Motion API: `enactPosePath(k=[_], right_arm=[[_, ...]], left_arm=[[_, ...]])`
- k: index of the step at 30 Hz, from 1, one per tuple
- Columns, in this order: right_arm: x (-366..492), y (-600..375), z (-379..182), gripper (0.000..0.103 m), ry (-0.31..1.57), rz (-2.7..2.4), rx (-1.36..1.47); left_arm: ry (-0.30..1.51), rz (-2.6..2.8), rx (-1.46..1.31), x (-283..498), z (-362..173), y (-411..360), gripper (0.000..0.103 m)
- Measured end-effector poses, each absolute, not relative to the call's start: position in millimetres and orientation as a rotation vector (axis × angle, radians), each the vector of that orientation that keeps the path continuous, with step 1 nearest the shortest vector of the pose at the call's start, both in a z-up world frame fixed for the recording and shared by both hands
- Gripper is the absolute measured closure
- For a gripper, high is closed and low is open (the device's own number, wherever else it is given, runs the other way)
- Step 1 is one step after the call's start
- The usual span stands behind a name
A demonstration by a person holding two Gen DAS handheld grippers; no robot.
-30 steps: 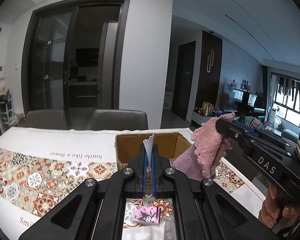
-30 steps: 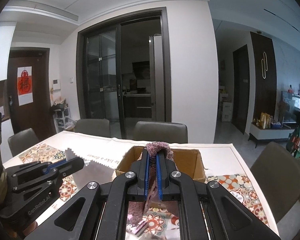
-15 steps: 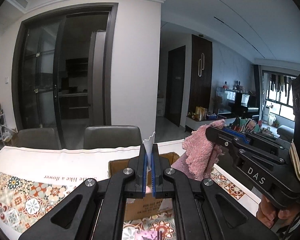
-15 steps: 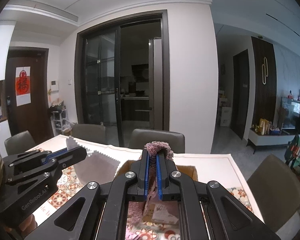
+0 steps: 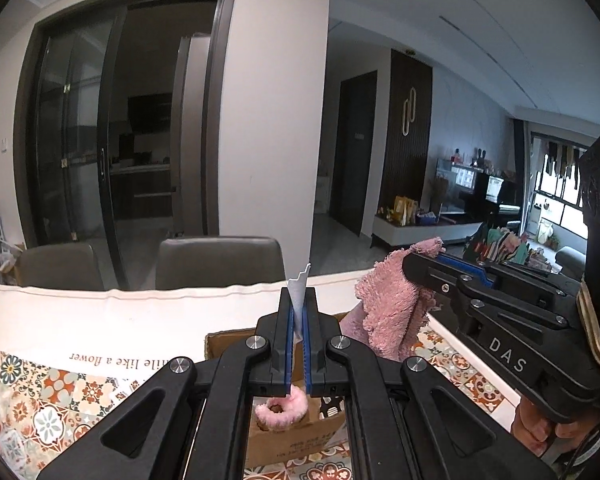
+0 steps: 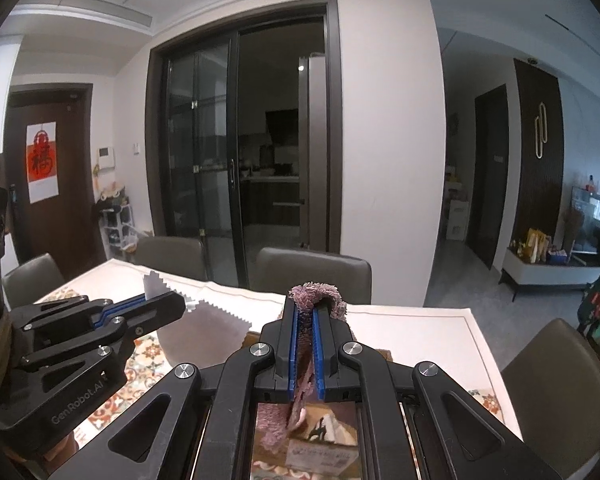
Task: Organize soft objects
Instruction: 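Lower into the box and open the left tool to release the white cloth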
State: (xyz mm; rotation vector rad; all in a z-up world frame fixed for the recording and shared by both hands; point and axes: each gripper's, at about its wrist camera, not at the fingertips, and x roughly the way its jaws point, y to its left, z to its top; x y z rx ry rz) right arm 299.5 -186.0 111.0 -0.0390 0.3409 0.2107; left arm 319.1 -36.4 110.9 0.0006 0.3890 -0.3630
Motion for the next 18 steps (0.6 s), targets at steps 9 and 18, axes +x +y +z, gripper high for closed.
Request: enactPosePath(k=[9, 18], right_arm=[[351.8, -194.1, 78.3, 0.095, 0.471, 0.223, -0.018], [383.3, -208.7, 43.5, 0.095, 0.608, 0.230, 0.000]], left_arm=[[0.490, -0.355, 0.015, 358.9, 75.6, -48.3, 0.097], [0.606, -0.375, 0.036, 383.6, 43.6, -58.2, 0.097]])
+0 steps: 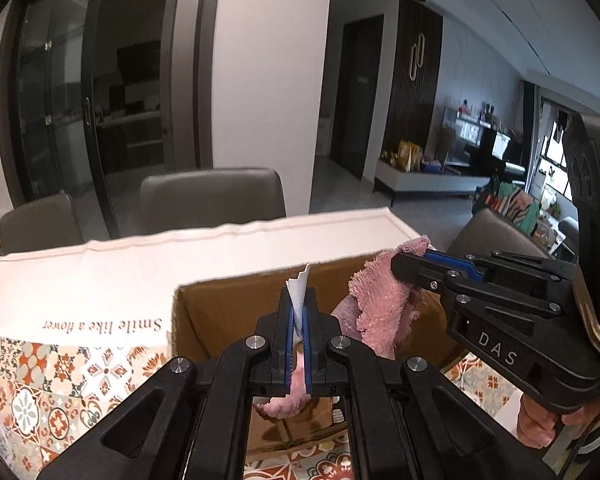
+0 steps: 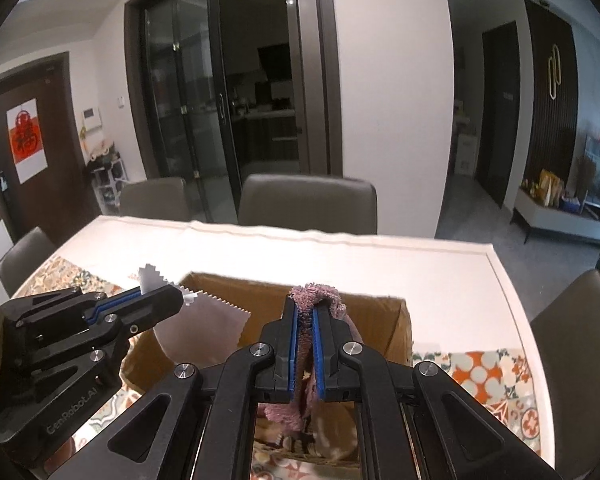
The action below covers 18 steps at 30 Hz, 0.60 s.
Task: Organize soft objects
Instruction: 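Lower into the box and open the left tool to release the white cloth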
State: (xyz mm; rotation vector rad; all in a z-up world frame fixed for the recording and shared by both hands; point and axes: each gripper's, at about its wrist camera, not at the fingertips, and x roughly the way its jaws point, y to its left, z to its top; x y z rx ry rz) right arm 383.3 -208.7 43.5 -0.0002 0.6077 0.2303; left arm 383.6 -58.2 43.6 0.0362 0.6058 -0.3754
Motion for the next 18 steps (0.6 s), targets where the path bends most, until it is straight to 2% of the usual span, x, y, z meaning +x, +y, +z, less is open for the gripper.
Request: enactPosePath(k=[6, 10, 12, 16, 18], right_arm=[[395.3, -211.8, 28.6, 0.095, 0.698, 0.249, 0.022], [403.8, -211.5, 18.4, 0.092, 0.768, 0.259, 0.030], [403.2, -212.0, 15.1, 0.078, 0.791, 0.258, 0.036], [394.4, -210.1, 16.2, 0.073, 0.791, 0.247, 0.018], [392.4, -209.1, 16.8, 0.062, 0.808, 0.252, 0.017]], left_arm=[[0.676, -0.393, 0.045, 388.1, 30.6, -65.1, 0.096], [0.705, -0.393, 0.051, 387.9, 25.9, -67.0, 0.076], [0.706, -0.392, 0.060, 385.1, 26.2, -67.4, 0.072], [0.705, -0.381, 0.072, 378.7, 28.9, -65.5, 0.059], [0.707, -0.369, 0.070, 375.4, 30.6, -62.6, 0.053]])
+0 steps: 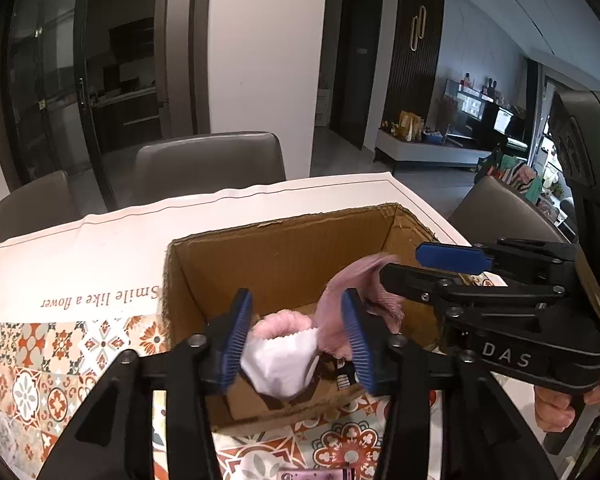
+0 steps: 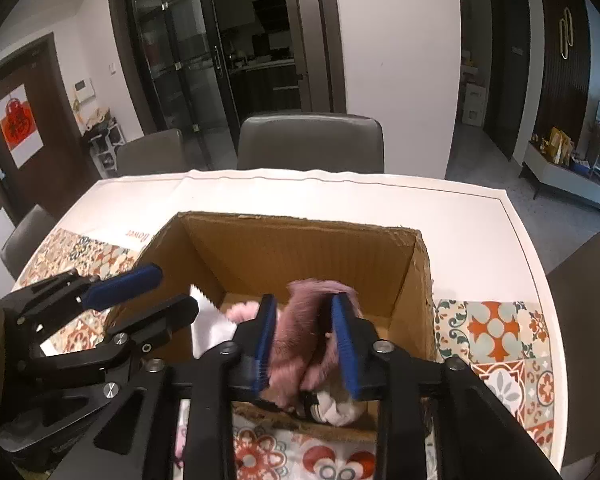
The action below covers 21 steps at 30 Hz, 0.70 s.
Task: Organize soft objects
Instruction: 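Lower into the box and open the left tool to release the white cloth, then open the right tool to drop the pink towel into the box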
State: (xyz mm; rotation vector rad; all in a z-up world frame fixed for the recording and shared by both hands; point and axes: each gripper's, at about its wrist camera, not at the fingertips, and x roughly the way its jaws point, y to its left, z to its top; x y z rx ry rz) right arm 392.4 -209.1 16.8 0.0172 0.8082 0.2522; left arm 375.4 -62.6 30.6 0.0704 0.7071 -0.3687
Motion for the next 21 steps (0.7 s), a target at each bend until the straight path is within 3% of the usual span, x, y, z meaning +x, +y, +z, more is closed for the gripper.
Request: enactPosePath(k=[21], right_arm=[[307.7, -195.1, 55.6, 0.062, 0.662, 0.170, -0.014]], left_arm=[[0.557, -0.310, 0.094, 292.0, 61.9, -35.7, 0.049]])
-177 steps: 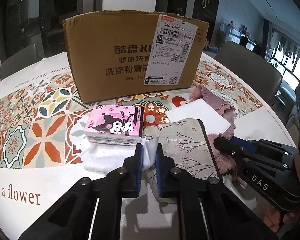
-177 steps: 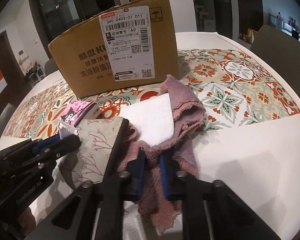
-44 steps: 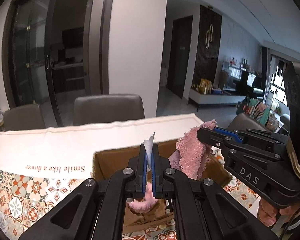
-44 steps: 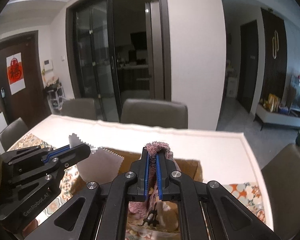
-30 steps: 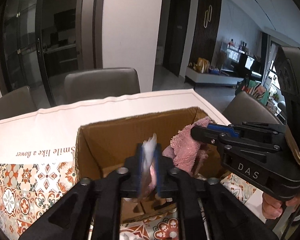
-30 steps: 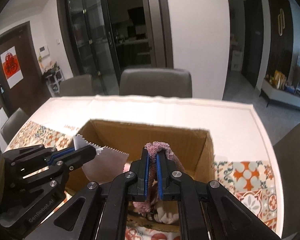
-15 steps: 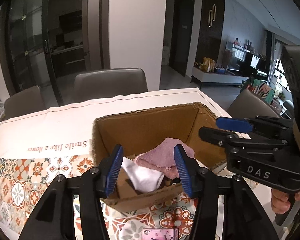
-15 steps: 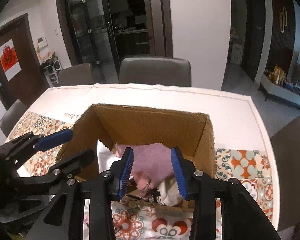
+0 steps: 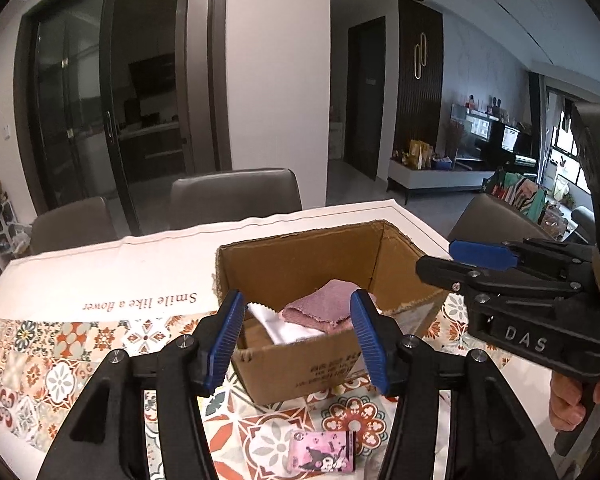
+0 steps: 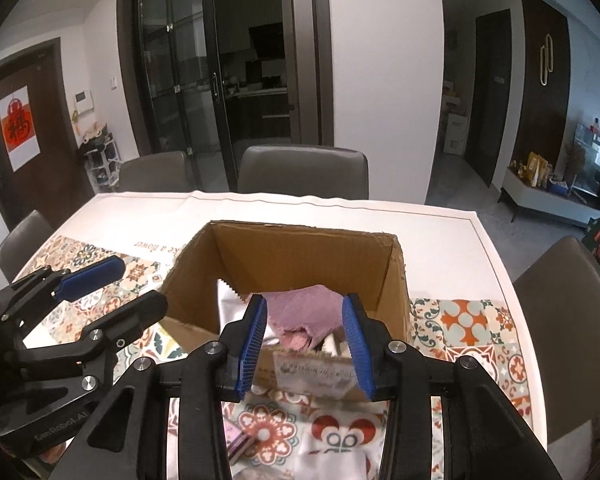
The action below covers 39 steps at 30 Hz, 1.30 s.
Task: Organize soft objects
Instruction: 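Open the right tool to drop the pink towel into the box, then move both open tools down to the remaining items on the table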
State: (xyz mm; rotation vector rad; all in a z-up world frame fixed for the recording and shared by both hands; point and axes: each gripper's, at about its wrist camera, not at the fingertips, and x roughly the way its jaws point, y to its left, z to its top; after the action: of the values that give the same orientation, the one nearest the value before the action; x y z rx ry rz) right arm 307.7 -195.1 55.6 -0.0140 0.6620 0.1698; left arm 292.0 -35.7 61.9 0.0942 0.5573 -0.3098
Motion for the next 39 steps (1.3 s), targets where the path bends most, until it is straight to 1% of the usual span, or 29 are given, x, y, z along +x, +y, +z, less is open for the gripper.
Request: enactPosePath(k=[8, 18, 39], right_arm=[[269.7, -194.2, 59.9, 0.062, 0.613, 0.125, -0.008], [229.2, -199.5, 47.2, 0.062, 0.609, 0.124, 0.017], [172.4, -230.4, -20.6, 0.062, 0.691, 0.107, 0.081]], left_arm=[[0.515, -0.305, 0.107, 254.4, 61.5, -31.9, 0.047], [0.509, -0.328, 0.090, 215.8, 50.3, -36.6, 0.047], [0.624, -0.374, 0.069, 162.1, -16.7, -67.3, 0.047]])
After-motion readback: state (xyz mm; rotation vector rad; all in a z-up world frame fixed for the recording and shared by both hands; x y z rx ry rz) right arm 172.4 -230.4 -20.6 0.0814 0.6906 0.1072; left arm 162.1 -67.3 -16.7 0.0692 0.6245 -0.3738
